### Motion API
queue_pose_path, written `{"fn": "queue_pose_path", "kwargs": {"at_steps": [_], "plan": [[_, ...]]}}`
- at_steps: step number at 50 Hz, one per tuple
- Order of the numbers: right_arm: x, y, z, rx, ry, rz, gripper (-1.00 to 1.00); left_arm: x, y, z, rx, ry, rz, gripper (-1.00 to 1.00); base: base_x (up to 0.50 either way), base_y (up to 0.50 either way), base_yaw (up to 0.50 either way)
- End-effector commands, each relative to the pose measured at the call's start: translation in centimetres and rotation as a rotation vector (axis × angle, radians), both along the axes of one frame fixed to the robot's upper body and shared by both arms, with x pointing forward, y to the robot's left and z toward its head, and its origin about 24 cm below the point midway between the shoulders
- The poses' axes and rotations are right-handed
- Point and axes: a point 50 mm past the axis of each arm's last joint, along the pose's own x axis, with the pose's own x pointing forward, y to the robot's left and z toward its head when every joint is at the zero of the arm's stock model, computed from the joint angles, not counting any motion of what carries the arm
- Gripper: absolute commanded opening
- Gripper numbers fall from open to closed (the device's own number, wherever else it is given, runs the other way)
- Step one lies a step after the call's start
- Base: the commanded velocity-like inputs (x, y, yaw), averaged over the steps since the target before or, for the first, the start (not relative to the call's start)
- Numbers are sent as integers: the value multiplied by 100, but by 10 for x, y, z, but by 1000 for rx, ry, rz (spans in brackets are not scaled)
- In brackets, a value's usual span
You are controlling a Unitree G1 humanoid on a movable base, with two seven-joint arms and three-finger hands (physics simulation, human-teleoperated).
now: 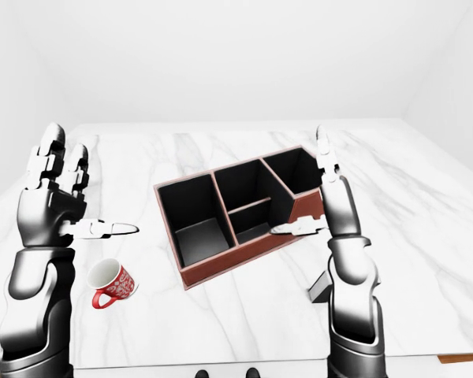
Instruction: Pick up the book and place it in the back compartment of the caddy.
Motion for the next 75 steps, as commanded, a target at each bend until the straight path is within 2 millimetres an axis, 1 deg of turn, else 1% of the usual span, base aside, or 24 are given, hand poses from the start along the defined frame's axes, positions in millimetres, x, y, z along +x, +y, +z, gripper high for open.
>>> {"fn": "queue_pose_path", "kwargs": {"at_steps": [1,10,15,19,23,29,41,57,66,73,75], "plan": [[0,-4,8,-80,-13,-29,100,0,1,-2,-2,8,1,100,0,0,0],[-2,-10,10,-148,5,-56,100,2,1,-5,-1,24,0,99,0,0,0],[-3,-15,5,-189,47,-74,100,3,1,-7,-2,33,1,100,0,0,0],[-6,-16,4,-217,63,-79,100,4,0,-10,-1,47,-3,100,0,0,0],[-7,-19,2,-214,76,-92,100,4,0,-10,0,47,-3,100,0,0,0],[-7,-26,9,-236,63,-107,100,4,1,-11,-1,50,-1,100,0,0,0],[-11,-35,16,-309,78,-136,100,5,1,-12,-3,55,2,100,0,0,0],[-11,-43,9,-386,168,-165,100,7,1,-14,-3,68,2,100,0,0,0],[-14,-48,1,-414,236,-166,100,7,1,-15,-2,74,2,100,0,0,0],[-15,-50,1,-432,254,-171,100,9,1,-19,-4,89,3,99,0,0,0],[-16,-54,0,-440,273,-182,100,8,1,-17,-1,81,3,100,0,0,0]]}}
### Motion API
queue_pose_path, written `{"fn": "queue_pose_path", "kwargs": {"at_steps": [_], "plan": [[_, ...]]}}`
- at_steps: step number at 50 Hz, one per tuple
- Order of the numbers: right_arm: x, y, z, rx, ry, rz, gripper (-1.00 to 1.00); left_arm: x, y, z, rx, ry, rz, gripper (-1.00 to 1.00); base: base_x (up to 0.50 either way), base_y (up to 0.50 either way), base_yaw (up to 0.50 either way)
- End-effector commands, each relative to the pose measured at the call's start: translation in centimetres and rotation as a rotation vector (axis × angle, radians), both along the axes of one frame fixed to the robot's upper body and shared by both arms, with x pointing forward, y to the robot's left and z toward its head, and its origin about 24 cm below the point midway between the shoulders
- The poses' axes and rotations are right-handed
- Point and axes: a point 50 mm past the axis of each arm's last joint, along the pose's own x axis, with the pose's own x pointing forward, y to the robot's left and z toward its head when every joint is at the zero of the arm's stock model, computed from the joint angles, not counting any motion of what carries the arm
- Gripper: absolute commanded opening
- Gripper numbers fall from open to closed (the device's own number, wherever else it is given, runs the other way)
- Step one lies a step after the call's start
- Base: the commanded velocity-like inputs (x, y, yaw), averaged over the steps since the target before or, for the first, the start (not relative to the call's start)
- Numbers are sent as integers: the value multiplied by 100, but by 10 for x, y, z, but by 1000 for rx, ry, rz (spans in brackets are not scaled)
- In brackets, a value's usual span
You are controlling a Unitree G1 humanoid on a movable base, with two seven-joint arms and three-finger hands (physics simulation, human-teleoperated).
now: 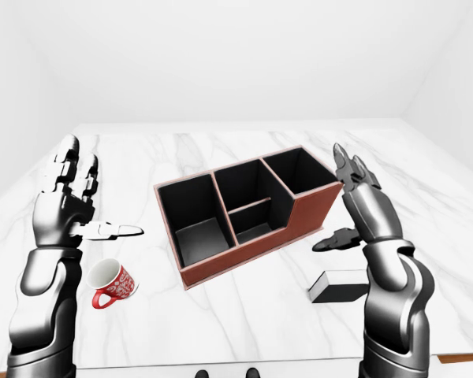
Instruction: Pick up the book and place it in the back compartment of the caddy.
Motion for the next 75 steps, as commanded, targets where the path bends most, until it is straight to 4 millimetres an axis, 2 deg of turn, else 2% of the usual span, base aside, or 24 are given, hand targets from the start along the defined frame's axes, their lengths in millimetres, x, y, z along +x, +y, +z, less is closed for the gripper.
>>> {"fn": "queue_pose_path", "kwargs": {"at_steps": [1,37,59,75], "plan": [[-3,-8,-4,-33,56,-27,100,0,0,-1,2,3,0,100,0,0,0],[-2,-19,-22,-74,204,-62,100,8,-3,-17,2,77,-6,100,0,0,0],[-11,-25,-46,-60,314,-95,100,7,-4,-15,9,70,-9,100,0,0,0],[-13,-27,-53,-85,341,-90,100,8,-4,-17,7,78,-7,100,0,0,0]]}}
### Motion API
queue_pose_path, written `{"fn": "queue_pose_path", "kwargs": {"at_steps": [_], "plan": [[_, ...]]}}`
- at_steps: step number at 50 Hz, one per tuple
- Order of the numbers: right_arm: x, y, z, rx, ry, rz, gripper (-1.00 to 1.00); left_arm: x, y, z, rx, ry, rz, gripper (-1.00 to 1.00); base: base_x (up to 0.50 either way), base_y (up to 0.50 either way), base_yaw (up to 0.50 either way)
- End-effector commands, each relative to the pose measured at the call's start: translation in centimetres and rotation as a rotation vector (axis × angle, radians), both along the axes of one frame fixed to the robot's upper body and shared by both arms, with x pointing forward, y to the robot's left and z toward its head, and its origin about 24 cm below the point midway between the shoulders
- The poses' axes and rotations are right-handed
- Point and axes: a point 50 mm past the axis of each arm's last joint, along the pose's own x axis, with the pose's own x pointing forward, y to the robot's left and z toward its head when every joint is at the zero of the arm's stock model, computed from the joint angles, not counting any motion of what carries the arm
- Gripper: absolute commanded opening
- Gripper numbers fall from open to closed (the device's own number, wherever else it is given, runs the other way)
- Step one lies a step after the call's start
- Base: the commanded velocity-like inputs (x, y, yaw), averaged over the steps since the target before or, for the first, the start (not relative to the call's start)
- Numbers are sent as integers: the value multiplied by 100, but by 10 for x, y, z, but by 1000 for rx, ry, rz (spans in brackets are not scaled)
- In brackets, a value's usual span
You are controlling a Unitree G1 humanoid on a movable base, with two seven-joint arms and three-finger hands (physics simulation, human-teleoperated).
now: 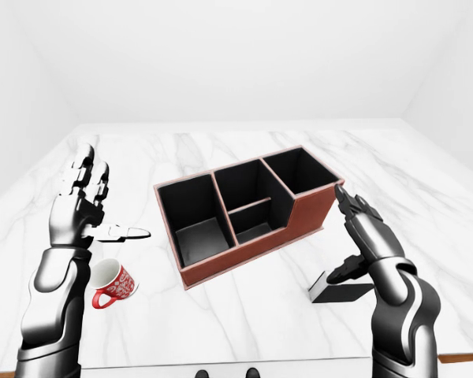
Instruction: Pick up the book and place it in the back compartment of the caddy.
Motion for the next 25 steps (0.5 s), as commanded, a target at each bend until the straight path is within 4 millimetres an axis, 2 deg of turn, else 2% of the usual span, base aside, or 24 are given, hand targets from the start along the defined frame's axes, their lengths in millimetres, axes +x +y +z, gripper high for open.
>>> {"fn": "queue_pose_path", "kwargs": {"at_steps": [1,25], "plan": [[0,-3,-8,-12,28,-4,100,1,0,-2,0,7,0,100,0,0,0],[-3,-12,-27,-50,75,-15,100,1,0,-1,1,6,1,99,0,0,0]]}}
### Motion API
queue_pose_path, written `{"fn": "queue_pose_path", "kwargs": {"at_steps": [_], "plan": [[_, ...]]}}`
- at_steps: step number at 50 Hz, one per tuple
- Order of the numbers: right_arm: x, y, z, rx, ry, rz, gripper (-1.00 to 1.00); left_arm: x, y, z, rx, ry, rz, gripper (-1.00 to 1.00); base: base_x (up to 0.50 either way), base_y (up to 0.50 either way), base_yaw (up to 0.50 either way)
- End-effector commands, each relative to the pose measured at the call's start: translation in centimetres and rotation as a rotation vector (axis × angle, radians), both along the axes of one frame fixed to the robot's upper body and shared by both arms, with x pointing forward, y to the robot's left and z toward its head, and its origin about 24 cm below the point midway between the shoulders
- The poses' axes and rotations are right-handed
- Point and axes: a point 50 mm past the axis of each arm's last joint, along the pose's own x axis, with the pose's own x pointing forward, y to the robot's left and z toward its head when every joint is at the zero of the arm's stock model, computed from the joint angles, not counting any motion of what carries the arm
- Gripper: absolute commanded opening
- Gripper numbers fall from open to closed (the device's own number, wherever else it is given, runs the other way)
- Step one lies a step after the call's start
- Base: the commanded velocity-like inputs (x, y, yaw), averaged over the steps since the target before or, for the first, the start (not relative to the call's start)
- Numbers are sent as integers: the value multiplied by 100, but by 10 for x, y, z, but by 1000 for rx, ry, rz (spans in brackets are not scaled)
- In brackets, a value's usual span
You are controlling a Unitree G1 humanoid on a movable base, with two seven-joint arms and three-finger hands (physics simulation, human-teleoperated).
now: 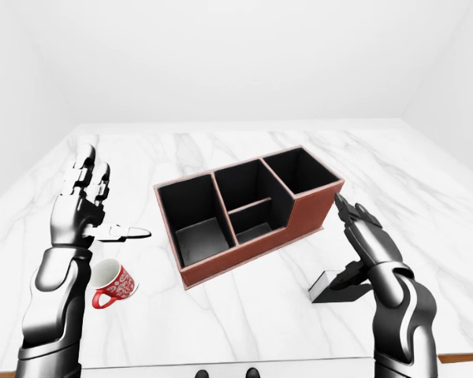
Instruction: Pick up the book and place it in the back compartment of the caddy.
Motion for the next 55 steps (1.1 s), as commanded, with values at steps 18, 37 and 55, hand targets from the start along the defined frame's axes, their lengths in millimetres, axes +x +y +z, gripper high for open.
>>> {"fn": "queue_pose_path", "kwargs": {"at_steps": [18,37,55], "plan": [[-5,-15,-15,-32,49,-20,100,1,0,-3,0,13,1,99,0,0,0],[-8,-30,-30,-22,89,-69,100,1,1,-1,0,4,5,100,0,0,0],[-4,-38,-38,-28,104,-101,100,1,1,-1,2,6,5,99,0,0,0]]}}
